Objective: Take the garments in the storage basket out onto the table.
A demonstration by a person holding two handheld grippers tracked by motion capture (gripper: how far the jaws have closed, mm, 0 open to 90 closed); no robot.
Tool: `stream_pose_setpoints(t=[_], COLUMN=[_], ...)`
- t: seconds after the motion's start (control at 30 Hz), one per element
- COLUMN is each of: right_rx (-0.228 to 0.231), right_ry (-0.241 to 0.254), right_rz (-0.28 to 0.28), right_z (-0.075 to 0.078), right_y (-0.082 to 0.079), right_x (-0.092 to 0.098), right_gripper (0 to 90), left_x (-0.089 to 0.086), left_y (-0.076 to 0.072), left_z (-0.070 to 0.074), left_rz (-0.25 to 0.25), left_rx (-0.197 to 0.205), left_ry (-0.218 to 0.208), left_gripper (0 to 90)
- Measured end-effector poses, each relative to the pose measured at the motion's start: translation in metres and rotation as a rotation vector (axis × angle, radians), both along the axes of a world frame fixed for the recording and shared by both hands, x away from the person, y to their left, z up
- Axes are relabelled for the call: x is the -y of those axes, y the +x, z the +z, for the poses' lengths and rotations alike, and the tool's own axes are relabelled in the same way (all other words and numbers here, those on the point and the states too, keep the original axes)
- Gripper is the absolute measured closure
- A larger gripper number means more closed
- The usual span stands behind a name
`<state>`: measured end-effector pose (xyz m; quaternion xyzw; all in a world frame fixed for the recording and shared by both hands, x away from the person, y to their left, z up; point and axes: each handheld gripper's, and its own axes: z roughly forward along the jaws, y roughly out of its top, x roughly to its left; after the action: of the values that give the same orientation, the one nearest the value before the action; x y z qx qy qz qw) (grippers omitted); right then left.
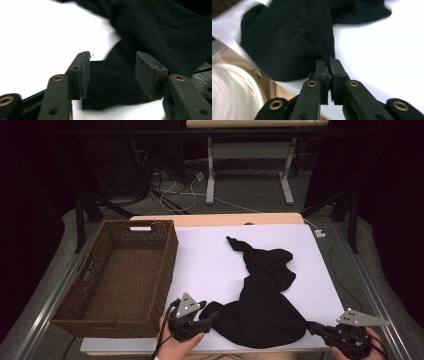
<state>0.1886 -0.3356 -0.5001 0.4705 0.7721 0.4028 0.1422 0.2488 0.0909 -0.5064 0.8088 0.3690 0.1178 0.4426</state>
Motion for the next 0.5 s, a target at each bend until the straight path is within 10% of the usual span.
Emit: stream_pose_setpoints(t=[0.23,0.5], right_rx=[-0.048,0.031], right_ry=[0.005,0.081], right_rz=[0.049,0.074], right_z=[-0.007,-0.001], right_y=[0.002,0.004], right_x=[-0.006,-0.002], right_gripper=[71.0,54.5], left_x=[-0.005,-0.002], left_y=[0.020,0.034], left_z=[-0.024,-0.035], left_rz=[0.038,0.054], left_rx=[-0.068,-0.092], left_ry=[0.067,0.081], left_gripper=[41.2,40.4])
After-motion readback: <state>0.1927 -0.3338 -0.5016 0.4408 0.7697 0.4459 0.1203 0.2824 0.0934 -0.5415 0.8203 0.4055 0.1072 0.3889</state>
